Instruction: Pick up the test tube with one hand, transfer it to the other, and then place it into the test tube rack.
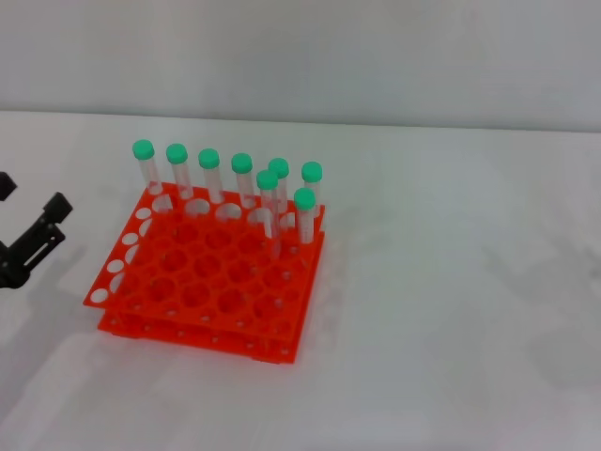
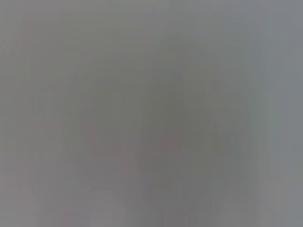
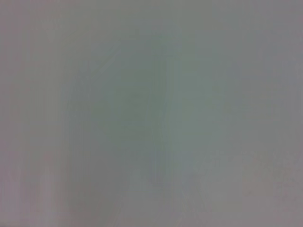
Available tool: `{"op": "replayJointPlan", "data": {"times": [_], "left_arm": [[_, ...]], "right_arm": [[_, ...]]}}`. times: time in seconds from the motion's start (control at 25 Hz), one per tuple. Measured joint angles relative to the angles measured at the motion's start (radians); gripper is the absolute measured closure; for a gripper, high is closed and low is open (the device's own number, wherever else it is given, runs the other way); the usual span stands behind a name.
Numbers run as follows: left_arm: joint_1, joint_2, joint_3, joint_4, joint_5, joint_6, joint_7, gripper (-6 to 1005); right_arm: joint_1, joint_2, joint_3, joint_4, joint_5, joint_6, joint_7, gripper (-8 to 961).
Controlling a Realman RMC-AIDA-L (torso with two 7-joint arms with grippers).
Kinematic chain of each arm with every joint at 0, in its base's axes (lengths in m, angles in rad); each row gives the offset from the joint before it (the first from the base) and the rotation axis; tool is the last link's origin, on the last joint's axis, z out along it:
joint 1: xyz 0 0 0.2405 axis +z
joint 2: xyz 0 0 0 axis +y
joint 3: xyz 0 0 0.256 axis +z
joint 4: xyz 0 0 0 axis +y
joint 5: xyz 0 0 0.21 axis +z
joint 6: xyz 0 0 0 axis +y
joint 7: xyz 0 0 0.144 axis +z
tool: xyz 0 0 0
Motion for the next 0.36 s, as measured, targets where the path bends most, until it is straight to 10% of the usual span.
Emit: {"op": "replayJointPlan", "data": {"times": [0.36], "left_arm": [[0.007,-0.001,-0.039,-0.094,-0.094,-0.041,0.057,184]], "right_arm": [[-0.016,-0.001,0.079,0.088,0.001,0.042,-0.077,85]]}}
